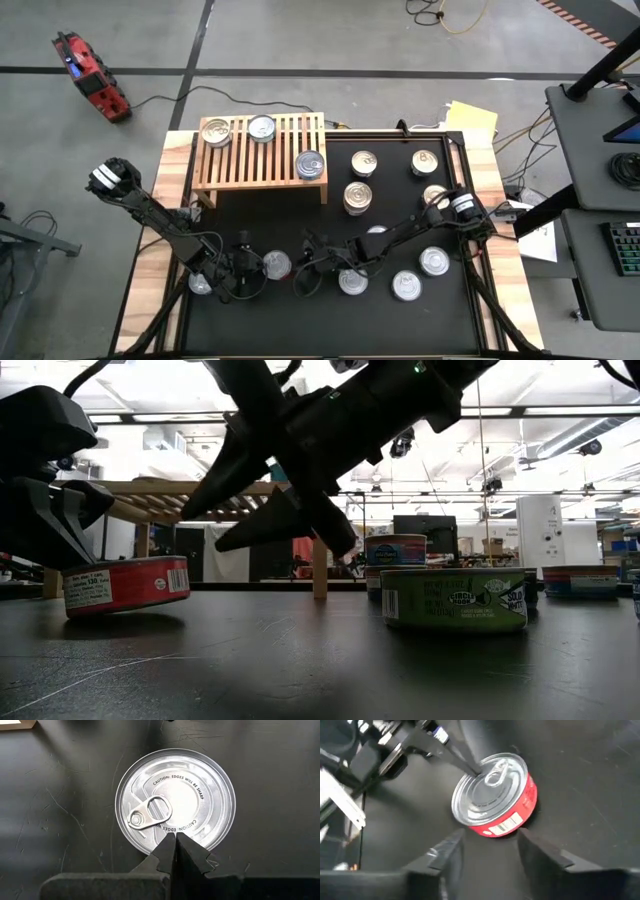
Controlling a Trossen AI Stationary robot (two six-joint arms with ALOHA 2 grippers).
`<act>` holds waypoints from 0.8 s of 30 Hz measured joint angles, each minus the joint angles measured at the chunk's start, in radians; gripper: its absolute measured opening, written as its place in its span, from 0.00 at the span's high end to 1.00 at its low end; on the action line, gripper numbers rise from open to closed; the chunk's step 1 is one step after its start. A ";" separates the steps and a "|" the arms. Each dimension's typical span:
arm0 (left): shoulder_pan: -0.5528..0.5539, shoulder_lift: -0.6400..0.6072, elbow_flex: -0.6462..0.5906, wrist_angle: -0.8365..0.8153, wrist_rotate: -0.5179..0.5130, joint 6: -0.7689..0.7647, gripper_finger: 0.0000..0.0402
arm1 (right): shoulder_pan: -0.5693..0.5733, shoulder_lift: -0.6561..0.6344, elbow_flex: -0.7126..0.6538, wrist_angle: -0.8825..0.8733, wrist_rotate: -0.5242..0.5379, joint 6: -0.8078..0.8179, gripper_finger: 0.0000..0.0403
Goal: Stack canned seafood by type on shelf
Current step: Put the red tuna can on the shelf
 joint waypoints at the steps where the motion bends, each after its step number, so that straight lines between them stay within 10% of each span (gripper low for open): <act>1: 0.000 0.000 0.000 0.000 0.000 0.000 1.00 | 0.000 0.000 0.000 0.000 0.000 0.012 0.50; 11: -0.015 0.001 -0.001 0.004 -0.019 -0.006 1.00 | 0.000 0.000 -0.001 0.000 0.076 0.042 0.27; 24: -0.018 0.001 -0.002 0.011 -0.022 -0.009 1.00 | -0.011 0.078 -0.002 0.102 0.077 0.077 0.27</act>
